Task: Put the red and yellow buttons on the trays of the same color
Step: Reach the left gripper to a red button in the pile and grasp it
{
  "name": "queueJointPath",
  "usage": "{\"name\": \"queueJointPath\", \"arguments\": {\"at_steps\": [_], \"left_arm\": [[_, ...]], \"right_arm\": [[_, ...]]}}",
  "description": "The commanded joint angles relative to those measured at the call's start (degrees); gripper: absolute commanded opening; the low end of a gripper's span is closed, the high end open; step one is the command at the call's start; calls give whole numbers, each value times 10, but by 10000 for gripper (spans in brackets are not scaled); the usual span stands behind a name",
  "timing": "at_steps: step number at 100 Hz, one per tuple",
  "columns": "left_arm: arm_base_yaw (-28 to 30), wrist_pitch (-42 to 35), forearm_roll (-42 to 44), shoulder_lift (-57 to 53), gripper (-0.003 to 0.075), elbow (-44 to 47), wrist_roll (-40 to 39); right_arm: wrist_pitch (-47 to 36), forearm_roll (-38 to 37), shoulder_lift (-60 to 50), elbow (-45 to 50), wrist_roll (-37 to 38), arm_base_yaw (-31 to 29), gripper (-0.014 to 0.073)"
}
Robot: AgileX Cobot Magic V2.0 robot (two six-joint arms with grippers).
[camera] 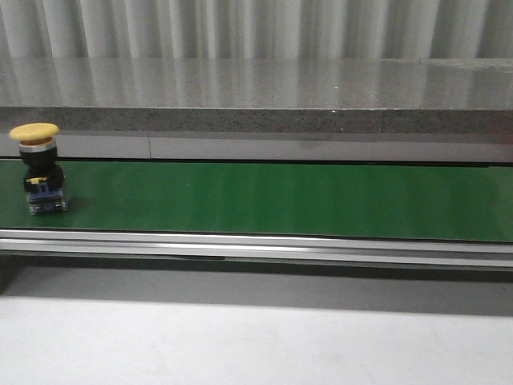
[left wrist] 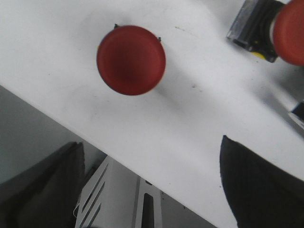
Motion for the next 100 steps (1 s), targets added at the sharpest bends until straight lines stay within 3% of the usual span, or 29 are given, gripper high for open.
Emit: {"name": "queueJointPath", "arguments": {"at_steps": [1, 35, 56, 63, 82, 100], "left_arm": [[0, -21, 27, 2, 564, -10, -26], [0, -154, 0, 61, 564, -12, -26], [0, -163, -10, 95, 561, -14, -26], [0, -169, -10, 95, 510, -15, -26], [0, -169, -10, 94, 258, -21, -26], [0, -172, -7, 81, 127, -21, -19]], "right_arm": [[-43, -8, -8, -11, -1, -1, -65], [-43, -8, -8, -11, -1, -1, -65], [-43, -8, -8, -11, -1, -1, -65], [-43, -8, -8, -11, -1, -1, -65], [-43, -8, -8, -11, -1, -1, -65], [-43, -8, -8, -11, -1, -1, -65]]}}
